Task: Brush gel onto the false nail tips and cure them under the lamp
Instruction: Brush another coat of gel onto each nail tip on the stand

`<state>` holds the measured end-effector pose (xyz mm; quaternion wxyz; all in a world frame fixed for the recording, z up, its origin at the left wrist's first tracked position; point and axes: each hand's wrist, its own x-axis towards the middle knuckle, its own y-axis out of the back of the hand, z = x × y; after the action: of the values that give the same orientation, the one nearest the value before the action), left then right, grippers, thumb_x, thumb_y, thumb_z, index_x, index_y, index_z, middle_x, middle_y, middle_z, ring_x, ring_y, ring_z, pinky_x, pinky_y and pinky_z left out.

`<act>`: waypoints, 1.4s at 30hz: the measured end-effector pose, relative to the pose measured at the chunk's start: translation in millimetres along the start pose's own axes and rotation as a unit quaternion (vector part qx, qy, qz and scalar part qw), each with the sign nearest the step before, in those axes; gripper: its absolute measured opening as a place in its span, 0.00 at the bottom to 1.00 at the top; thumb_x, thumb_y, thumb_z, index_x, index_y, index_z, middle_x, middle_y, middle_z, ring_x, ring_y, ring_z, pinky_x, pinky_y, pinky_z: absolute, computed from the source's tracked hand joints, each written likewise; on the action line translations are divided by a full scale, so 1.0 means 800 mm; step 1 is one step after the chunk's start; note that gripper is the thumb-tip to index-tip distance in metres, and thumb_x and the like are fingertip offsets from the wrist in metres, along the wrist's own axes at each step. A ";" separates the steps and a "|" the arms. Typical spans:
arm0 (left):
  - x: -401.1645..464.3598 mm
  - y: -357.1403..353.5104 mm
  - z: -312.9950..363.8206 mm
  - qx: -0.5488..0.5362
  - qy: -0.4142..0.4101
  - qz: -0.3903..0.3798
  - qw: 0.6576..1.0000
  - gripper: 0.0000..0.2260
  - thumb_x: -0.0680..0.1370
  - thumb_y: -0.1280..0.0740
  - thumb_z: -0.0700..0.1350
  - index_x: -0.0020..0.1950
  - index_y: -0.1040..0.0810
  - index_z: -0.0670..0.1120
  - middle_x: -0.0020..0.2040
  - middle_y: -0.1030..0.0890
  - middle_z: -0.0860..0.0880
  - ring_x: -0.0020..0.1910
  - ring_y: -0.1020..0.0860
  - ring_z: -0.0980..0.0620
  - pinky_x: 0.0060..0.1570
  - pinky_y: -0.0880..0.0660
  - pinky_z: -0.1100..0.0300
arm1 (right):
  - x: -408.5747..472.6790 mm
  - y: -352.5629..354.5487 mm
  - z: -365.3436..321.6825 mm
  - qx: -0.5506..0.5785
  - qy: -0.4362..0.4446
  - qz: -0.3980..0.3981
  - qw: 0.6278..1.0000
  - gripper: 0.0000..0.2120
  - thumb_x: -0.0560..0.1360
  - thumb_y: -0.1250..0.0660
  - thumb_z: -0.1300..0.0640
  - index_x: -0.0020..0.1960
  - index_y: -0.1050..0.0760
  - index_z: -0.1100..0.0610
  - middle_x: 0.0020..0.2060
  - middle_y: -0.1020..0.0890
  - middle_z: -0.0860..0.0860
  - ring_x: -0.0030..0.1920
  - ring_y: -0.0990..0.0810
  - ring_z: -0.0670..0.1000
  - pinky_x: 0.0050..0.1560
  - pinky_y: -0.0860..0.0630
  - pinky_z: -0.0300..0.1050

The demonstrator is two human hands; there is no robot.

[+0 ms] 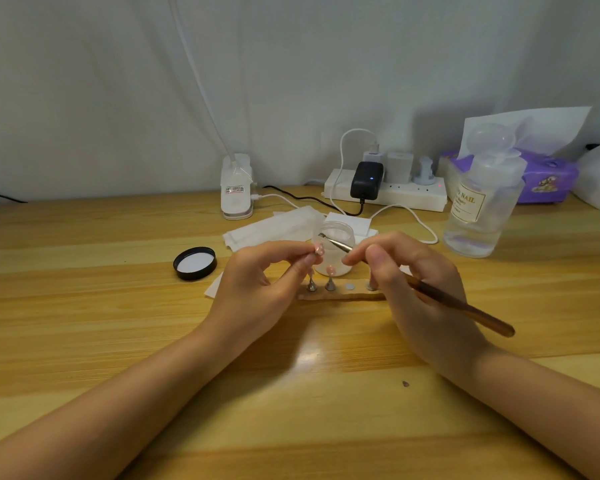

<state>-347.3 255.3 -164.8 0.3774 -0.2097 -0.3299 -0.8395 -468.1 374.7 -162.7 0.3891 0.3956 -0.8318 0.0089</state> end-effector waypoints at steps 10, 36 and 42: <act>0.000 0.000 -0.008 0.024 -0.022 0.001 0.999 0.10 0.73 0.33 0.36 0.51 0.20 0.47 0.44 0.18 0.54 0.45 0.20 0.59 0.46 0.28 0.73 | -0.002 0.001 0.000 0.009 0.005 0.005 1.000 0.13 0.74 0.47 0.48 0.40 0.25 0.48 0.36 0.22 0.37 0.40 0.23 0.38 0.40 0.31 0.28; 0.001 0.001 -0.007 0.038 -0.049 -0.001 0.998 0.13 0.73 0.33 0.33 0.51 0.22 0.49 0.44 0.20 0.56 0.46 0.22 0.59 0.47 0.29 0.72 | -0.002 -0.002 0.003 -0.043 0.040 0.010 0.998 0.14 0.74 0.46 0.50 0.41 0.24 0.53 0.37 0.22 0.44 0.40 0.24 0.45 0.40 0.29 0.36; 0.001 0.000 -0.008 0.024 -0.034 0.002 0.999 0.10 0.72 0.32 0.35 0.51 0.20 0.46 0.44 0.19 0.54 0.45 0.22 0.58 0.46 0.29 0.71 | -0.004 0.003 0.006 -0.026 0.062 0.015 0.998 0.18 0.76 0.49 0.52 0.34 0.25 0.53 0.31 0.23 0.42 0.36 0.24 0.43 0.40 0.29 0.38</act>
<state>-348.7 250.1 -168.9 0.3730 -0.2294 -0.3622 -0.8228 -471.5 376.9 -167.6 0.4497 0.3715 -0.8121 0.0174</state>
